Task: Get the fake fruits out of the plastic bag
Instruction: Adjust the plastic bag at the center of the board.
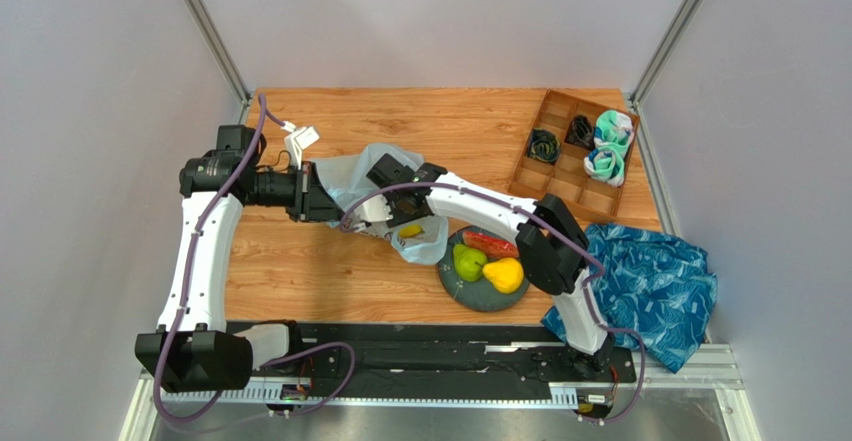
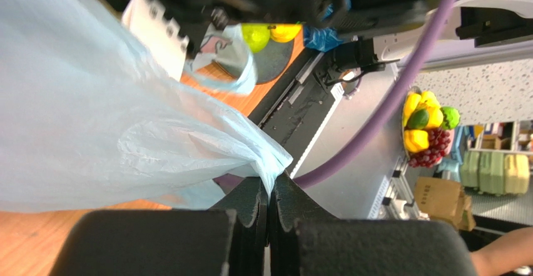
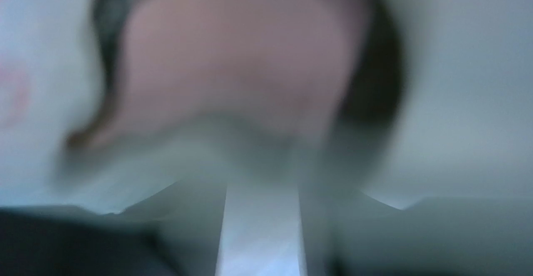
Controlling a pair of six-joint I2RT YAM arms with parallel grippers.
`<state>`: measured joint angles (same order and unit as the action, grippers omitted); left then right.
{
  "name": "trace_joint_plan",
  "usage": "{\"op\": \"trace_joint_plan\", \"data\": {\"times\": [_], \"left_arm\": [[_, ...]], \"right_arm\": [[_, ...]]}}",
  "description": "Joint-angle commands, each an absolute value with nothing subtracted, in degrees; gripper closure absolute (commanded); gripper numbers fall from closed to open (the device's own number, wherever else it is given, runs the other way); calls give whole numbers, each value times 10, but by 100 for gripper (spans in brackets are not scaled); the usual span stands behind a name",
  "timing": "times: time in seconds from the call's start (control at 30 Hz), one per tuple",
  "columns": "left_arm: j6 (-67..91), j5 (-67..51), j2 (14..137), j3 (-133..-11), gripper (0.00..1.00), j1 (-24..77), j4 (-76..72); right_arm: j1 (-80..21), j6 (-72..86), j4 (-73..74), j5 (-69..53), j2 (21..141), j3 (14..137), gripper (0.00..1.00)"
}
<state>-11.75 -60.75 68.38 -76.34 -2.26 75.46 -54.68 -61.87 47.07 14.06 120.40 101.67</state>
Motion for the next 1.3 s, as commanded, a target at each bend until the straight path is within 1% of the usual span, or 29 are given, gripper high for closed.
{"op": "trace_joint_plan", "data": {"times": [0.0,0.03,0.07,0.1,0.13,0.2,0.27,0.37,0.47,0.5,0.53,0.57,0.67,0.93,1.03,1.07,1.1,1.13,1.17,1.2,1.27], "left_arm": [[-70,-576,679,-766,100,-20,796],[-67,-568,684,-766,100,-22,793],[-69,-561,686,-769,100,-22,790],[-68,-556,690,-770,100,-24,789],[-66,-557,695,-772,100,-25,788],[-65,-560,703,-772,100,-24,785],[-64,-561,715,-772,100,-24,781],[-64,-559,728,-776,100,-24,778],[-69,-556,737,-785,100,-24,779],[-69,-557,741,-786,100,-24,780],[-69,-558,745,-788,100,-24,780],[-70,-557,747,-790,100,-24,778],[-69,-557,752,-792,100,-24,776],[-70,-556,756,-789,100,-24,775],[-70,-557,756,-789,100,-24,774],[-70,-557,755,-789,100,-25,775],[-71,-557,755,-789,100,-24,775],[-73,-556,754,-789,100,-25,776],[-74,-556,753,-788,100,-25,777],[-75,-556,751,-786,100,-25,777],[-76,-555,748,-783,100,-25,778]], "right_arm": [[-537,-490,511,50,1114,1043,42],[-536,-464,526,-29,1090,1045,39],[-535,-416,535,-60,1075,1037,36],[-535,-402,543,-89,1062,1022,31],[-535,-391,545,-144,1050,1008,29],[-535,-365,528,-182,1014,955,26],[-535,-351,508,-218,978,901,26],[-537,-342,504,-271,961,877,26],[-536,-367,540,-301,965,862,24],[-537,-386,567,-306,974,855,22],[-538,-423,580,-305,980,853,7],[-543,-434,588,-297,984,850,1],[-556,-463,580,-296,986,828,0],[-602,-472,435,-209,986,741,0],[-603,-464,398,-165,993,729,26],[-603,-462,396,-156,995,740,52],[-602,-454,399,-147,992,749,64],[-594,-450,403,-146,988,758,73],[-588,-445,407,-151,980,774,90],[-572,-432,410,-160,963,782,100],[-554,-418,410,-171,942,798,100]]}}
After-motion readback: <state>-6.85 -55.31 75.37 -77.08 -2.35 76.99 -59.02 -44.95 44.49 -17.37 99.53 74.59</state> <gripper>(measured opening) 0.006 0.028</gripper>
